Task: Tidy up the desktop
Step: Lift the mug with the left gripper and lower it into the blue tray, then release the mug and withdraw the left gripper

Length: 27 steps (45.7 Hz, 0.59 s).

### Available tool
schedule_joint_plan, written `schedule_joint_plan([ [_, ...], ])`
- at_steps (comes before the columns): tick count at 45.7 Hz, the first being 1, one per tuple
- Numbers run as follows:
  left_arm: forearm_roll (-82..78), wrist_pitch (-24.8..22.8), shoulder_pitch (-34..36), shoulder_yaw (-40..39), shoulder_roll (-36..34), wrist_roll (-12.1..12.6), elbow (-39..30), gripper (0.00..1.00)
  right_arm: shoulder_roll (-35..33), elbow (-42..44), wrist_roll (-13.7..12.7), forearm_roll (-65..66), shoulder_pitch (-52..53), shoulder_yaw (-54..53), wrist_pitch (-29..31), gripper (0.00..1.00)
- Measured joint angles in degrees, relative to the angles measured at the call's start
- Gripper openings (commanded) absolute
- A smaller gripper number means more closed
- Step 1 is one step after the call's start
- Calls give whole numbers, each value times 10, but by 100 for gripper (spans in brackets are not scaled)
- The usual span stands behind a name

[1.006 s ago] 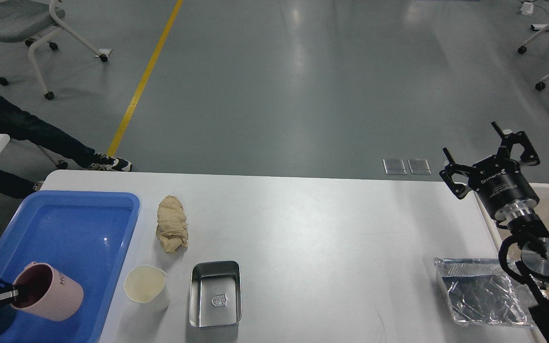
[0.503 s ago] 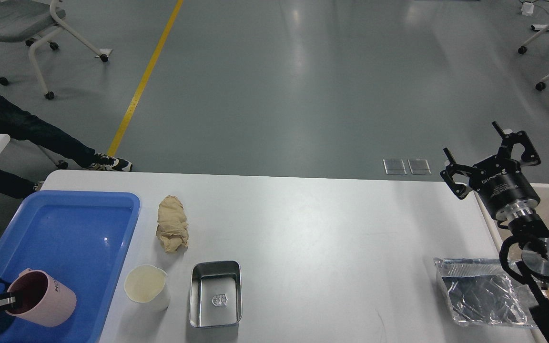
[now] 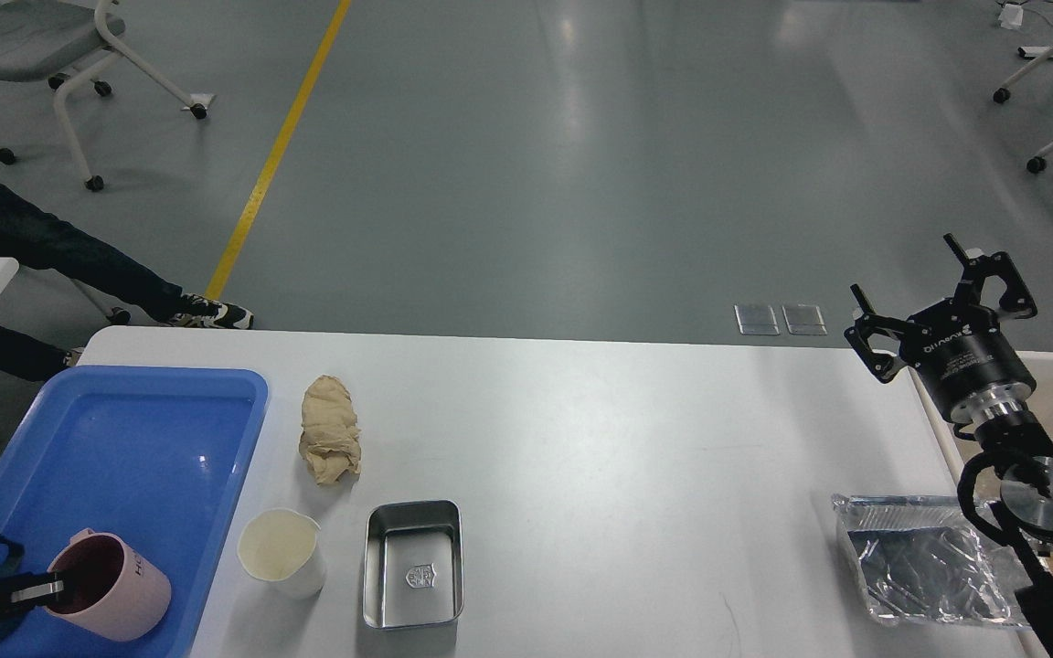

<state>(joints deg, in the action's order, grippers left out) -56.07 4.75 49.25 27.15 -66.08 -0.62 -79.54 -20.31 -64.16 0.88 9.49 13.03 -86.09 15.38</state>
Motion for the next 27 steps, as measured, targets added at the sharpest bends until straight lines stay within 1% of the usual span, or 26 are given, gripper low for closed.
schedule_joint_plan([
  [2, 3, 0, 0, -3, 0, -1, 0, 71, 0, 0, 0, 0, 0, 0, 0, 100],
  [7, 9, 0, 2, -6, -5, -10, -2, 82, 0, 0, 0, 0, 0, 0, 0, 100],
  [10, 9, 0, 2, -6, -7, -18, -4, 84, -1, 0, 0, 0, 0, 0, 0, 100],
  [18, 10, -3, 2, -6, -32, -43, -10, 86, -2, 0, 0, 0, 0, 0, 0, 100],
  [23, 9, -5, 6, -13, -64, -51, -33, 86, -2, -1, 0, 0, 0, 0, 0, 100],
  [27, 8, -6, 7, -36, -100, -55, -61, 86, -1, -1, 0, 0, 0, 0, 0, 100],
])
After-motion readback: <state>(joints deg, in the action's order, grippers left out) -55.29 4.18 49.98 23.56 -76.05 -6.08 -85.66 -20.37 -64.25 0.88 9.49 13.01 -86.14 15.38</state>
